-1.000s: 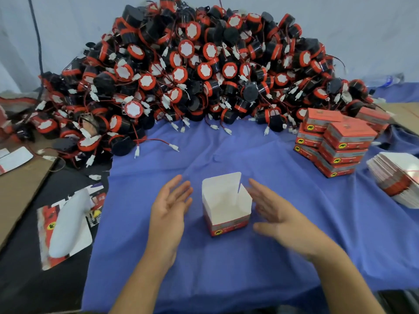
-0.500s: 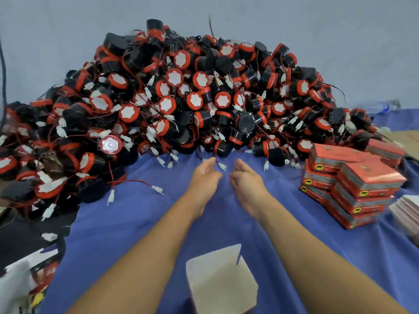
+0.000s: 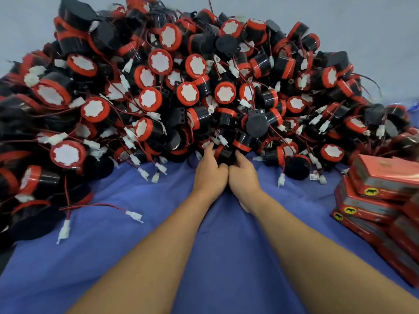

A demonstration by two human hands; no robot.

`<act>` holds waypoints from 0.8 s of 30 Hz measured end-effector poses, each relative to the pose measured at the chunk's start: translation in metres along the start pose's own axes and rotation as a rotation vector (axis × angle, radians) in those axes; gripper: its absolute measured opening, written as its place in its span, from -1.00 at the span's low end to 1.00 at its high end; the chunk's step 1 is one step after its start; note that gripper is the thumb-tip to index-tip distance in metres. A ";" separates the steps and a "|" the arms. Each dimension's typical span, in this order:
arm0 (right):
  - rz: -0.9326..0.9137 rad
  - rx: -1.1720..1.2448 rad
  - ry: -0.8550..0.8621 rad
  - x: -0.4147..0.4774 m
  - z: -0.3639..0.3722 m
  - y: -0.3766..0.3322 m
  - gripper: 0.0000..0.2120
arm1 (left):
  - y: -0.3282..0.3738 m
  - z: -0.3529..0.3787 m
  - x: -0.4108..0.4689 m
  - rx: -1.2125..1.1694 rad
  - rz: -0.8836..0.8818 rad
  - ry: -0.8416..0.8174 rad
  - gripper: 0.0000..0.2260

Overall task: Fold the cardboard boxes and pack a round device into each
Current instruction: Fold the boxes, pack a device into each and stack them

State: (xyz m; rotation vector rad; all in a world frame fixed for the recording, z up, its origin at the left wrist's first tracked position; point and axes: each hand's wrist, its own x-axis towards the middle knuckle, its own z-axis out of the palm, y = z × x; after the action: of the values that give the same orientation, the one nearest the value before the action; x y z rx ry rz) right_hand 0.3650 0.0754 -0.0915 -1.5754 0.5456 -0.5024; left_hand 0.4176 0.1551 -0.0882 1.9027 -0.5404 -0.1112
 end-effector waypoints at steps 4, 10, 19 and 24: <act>-0.029 0.049 0.004 -0.011 -0.001 -0.004 -0.45 | 0.000 -0.007 -0.011 -0.087 0.028 0.004 -0.38; -0.013 0.150 0.025 -0.050 -0.015 -0.016 -0.54 | 0.014 -0.025 -0.054 -0.049 0.126 -0.037 -0.46; 0.009 0.372 -0.028 -0.151 -0.047 -0.041 -0.65 | 0.071 -0.061 -0.144 -0.124 0.253 -0.224 -0.50; -0.037 0.363 -0.100 -0.204 -0.075 -0.066 -0.58 | 0.105 -0.091 -0.190 -0.136 0.364 -0.336 -0.56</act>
State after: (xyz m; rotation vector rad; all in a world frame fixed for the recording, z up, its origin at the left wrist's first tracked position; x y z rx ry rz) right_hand 0.1610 0.1458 -0.0200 -1.2572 0.3275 -0.5159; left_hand 0.2445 0.2820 0.0094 1.6331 -1.0703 -0.2251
